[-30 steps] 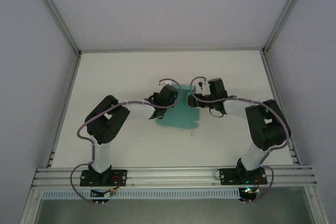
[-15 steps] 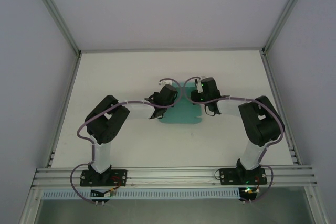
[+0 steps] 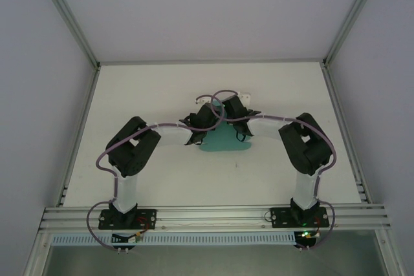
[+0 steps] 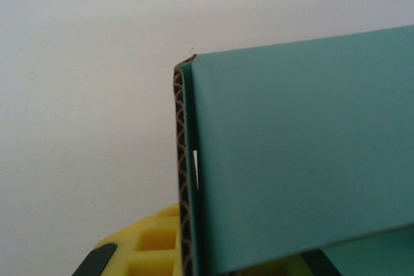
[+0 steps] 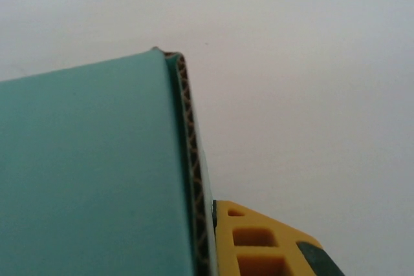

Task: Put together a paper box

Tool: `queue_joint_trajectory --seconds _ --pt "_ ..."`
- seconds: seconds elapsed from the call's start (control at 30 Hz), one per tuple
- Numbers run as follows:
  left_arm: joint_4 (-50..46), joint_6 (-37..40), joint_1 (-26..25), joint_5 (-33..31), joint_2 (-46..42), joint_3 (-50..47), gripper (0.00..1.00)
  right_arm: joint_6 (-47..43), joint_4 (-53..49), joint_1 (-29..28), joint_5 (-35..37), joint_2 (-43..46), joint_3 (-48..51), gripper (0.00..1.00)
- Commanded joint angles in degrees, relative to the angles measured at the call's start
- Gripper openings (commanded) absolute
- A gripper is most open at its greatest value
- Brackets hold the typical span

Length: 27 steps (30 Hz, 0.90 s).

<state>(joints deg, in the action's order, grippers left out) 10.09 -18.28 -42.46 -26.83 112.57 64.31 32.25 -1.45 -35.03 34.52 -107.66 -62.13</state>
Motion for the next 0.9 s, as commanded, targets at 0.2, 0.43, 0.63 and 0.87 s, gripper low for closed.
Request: queue_joint_trajectory --seconds 0.2,0.43,0.63,0.87 --pt "-9.69 -1.90 -1.05 5.67 2.04 -1.72 0.00 9.55 -4.37 1.82 8.68 -1.88 0.58 0.00" --pt "-8.64 0.88 -1.05 7.85 1.33 -2.49 0.00 -9.00 19.84 1.95 -2.86 1.74 10.51 0.29" --pt "-8.48 3.07 -1.08 9.01 1.26 -2.82 0.00 -13.50 21.01 1.99 -3.90 2.60 10.80 0.24" --pt "-8.59 2.84 -1.13 9.40 1.26 -3.14 0.00 -7.70 22.80 2.27 0.65 2.94 11.66 0.00"
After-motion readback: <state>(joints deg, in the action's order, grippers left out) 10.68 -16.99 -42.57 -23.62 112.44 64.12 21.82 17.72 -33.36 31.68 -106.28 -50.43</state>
